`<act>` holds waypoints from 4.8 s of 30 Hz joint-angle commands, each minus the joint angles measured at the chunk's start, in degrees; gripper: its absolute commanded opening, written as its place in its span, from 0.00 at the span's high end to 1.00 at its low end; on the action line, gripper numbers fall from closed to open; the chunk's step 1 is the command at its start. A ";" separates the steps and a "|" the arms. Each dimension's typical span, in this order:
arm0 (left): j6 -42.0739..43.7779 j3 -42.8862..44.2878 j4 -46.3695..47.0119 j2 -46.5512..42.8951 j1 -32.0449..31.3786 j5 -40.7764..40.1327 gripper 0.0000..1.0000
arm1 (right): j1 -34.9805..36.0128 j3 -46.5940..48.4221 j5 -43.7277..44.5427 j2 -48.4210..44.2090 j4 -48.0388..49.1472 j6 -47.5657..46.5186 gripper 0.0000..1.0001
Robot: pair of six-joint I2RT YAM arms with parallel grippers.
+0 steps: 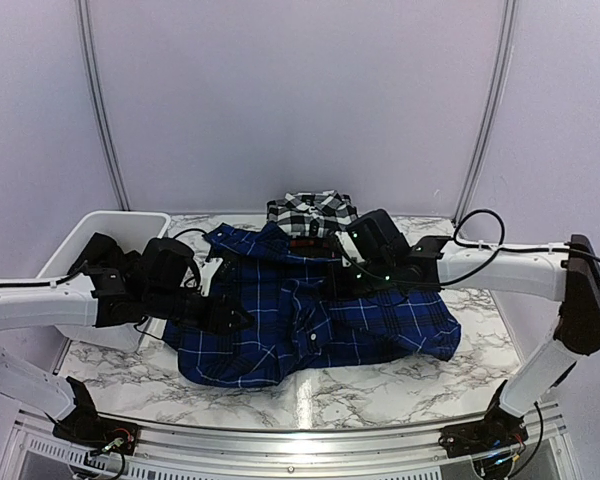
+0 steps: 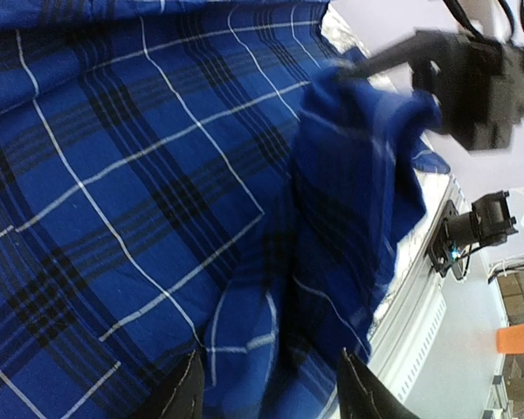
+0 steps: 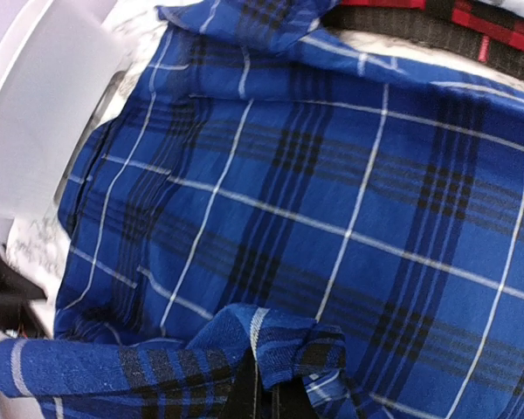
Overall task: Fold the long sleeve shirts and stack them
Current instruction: Pick up the crumpled shirt from the center of the board, then fold the flattened shirt at the center of the board.
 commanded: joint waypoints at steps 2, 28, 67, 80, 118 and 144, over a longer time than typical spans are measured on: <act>-1.48 -1.12 4.03 1.04 -1.67 2.69 0.46 | -1.53 2.25 -0.14 3.55 6.25 1.32 1.00; -3.28 -4.68 -11.13 -8.56 -2.86 -11.24 0.46 | -8.19 14.10 7.05 14.51 14.02 -2.66 1.00; 4.16 18.63 9.85 27.59 -1.85 -23.40 0.35 | -4.94 17.81 -6.63 11.54 9.37 -0.25 1.00; 3.83 12.88 10.11 13.08 -1.95 -21.57 1.00 | -4.72 11.42 -1.19 5.91 7.62 -2.33 0.81; 0.57 23.38 -8.76 3.79 -1.23 -28.23 1.00 | 0.09 -20.03 14.83 -45.38 -47.71 18.22 0.59; 1.32 24.11 -10.74 1.87 -0.99 -30.15 1.00 | -3.83 -17.97 32.55 -31.94 -33.66 12.86 1.00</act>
